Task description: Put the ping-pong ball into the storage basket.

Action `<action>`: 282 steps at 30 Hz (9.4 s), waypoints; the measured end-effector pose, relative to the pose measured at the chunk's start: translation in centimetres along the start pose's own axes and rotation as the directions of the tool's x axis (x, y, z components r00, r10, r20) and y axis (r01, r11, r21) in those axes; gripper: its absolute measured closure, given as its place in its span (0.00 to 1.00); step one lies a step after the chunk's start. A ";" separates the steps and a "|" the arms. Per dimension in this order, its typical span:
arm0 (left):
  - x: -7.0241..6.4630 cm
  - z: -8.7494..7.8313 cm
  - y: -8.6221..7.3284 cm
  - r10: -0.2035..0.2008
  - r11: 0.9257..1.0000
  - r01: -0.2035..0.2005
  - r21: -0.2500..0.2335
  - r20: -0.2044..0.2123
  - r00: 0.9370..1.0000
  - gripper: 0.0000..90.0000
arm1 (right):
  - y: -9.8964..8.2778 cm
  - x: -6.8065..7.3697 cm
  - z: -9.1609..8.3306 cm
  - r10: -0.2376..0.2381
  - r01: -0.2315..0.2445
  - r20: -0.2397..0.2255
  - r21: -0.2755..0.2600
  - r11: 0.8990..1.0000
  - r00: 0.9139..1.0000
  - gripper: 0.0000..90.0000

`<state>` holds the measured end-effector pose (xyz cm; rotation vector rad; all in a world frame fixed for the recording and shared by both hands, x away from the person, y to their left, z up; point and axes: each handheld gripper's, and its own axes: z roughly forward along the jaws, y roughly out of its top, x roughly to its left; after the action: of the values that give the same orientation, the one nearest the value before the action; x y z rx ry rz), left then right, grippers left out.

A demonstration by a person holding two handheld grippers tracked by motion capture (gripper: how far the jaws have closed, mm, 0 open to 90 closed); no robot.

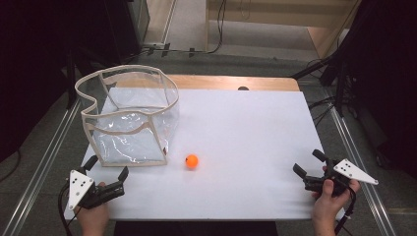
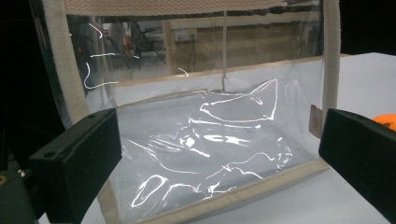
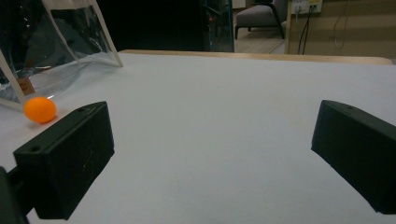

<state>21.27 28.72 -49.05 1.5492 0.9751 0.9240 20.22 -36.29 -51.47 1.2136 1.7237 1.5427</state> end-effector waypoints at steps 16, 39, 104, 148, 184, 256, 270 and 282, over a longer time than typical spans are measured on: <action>-0.2 -0.1 0.0 0.007 1.000 -0.007 -0.005 0.000 1.000 0.00 | 2.2 1.9 1.3 -0.122 0.122 -0.059 -0.011 0.993 0.991 0.00; -0.4 0.0 -0.1 0.033 0.999 -0.033 0.004 -0.005 0.999 0.00 | 4.4 3.8 2.7 -0.154 0.180 -0.193 0.123 0.976 0.969 0.00; -0.6 0.1 -0.1 0.053 0.999 -0.053 0.005 -0.009 0.999 0.00 | 7.9 9.9 11.4 -0.203 0.297 -0.414 0.176 0.938 0.887 0.00; -0.7 0.1 -0.1 0.054 0.999 -0.054 0.004 -0.009 0.999 0.00 | 8.2 13.4 15.8 -0.187 0.348 -0.507 0.243 0.905 0.841 0.00; -0.6 0.1 -0.1 0.054 0.999 -0.054 0.003 -0.007 0.999 0.00 | 7.9 15.5 18.6 -0.158 0.389 -0.575 0.304 0.870 0.803 0.00; -0.6 0.1 -0.1 0.055 0.999 -0.055 0.003 -0.005 0.998 0.00 | 5.8 18.9 23.3 -0.141 0.517 -0.639 0.451 0.728 0.757 0.00; -0.7 0.1 -0.1 0.056 0.998 -0.056 0.003 -0.006 0.998 0.00 | 5.5 19.5 24.6 -0.123 0.552 -0.652 0.508 0.661 0.748 0.00; -0.6 0.1 -0.1 0.054 0.999 -0.054 0.003 -0.004 0.999 0.00 | 5.4 20.5 25.7 -0.136 0.574 -0.638 0.553 0.604 0.758 0.15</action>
<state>21.15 28.10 -49.19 1.5838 0.9419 0.9643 33.93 -6.09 -48.14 0.6117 2.9522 0.9657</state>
